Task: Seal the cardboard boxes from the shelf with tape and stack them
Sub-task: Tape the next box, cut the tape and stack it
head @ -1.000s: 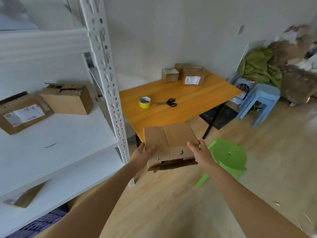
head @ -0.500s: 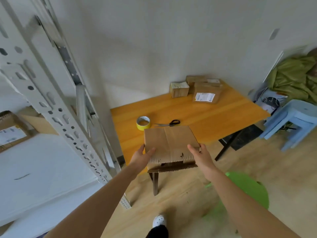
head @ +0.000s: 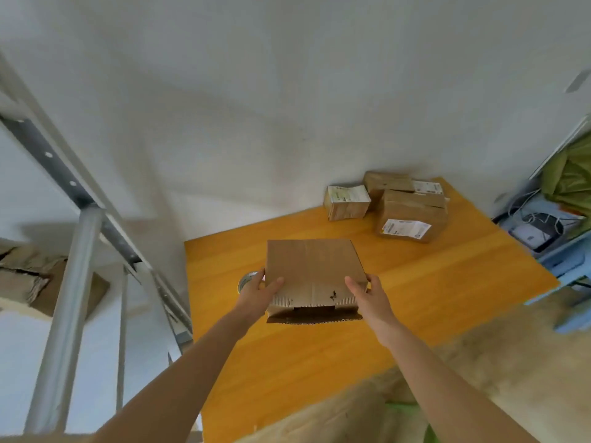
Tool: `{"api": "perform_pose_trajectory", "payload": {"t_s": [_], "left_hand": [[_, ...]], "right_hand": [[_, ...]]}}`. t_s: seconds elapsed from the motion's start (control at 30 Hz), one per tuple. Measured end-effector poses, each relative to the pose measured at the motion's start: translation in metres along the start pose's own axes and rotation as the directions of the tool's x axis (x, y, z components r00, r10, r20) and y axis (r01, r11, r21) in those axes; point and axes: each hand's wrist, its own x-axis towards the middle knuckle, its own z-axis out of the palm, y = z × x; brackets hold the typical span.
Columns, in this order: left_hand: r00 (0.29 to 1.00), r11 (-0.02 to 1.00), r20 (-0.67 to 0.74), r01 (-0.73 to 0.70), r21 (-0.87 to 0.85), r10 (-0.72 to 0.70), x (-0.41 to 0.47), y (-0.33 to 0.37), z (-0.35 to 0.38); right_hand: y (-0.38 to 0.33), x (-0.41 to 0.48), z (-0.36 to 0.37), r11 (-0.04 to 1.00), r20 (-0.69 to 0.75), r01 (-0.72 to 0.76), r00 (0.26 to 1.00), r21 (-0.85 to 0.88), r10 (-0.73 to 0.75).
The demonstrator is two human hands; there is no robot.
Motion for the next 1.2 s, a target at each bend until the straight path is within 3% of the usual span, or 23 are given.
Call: {"api": "perform_pose_trajectory", "payload": {"t_s": [0.5, 0.93, 1.2], "left_hand": [[0.965, 0.970, -0.200, 0.129, -0.204, -0.170, 0.100, 0.036, 0.046], [0.937, 0.923, -0.228, 0.176, -0.343, -0.264, 0.123, 0.027, 0.070], [0.931, 0.915, -0.289, 0.096, -0.392, -0.222, 0.114, 0.034, 0.065]], "right_hand": [[-0.029, 0.170, -0.013, 0.999, 0.224, 0.034, 0.974, -0.040, -0.024], [-0.011, 0.208, -0.012, 1.000, 0.319, 0.001, 0.948, -0.003, 0.000], [-0.023, 0.201, -0.017, 0.999, 0.264, -0.011, 0.964, 0.031, 0.002]]}}
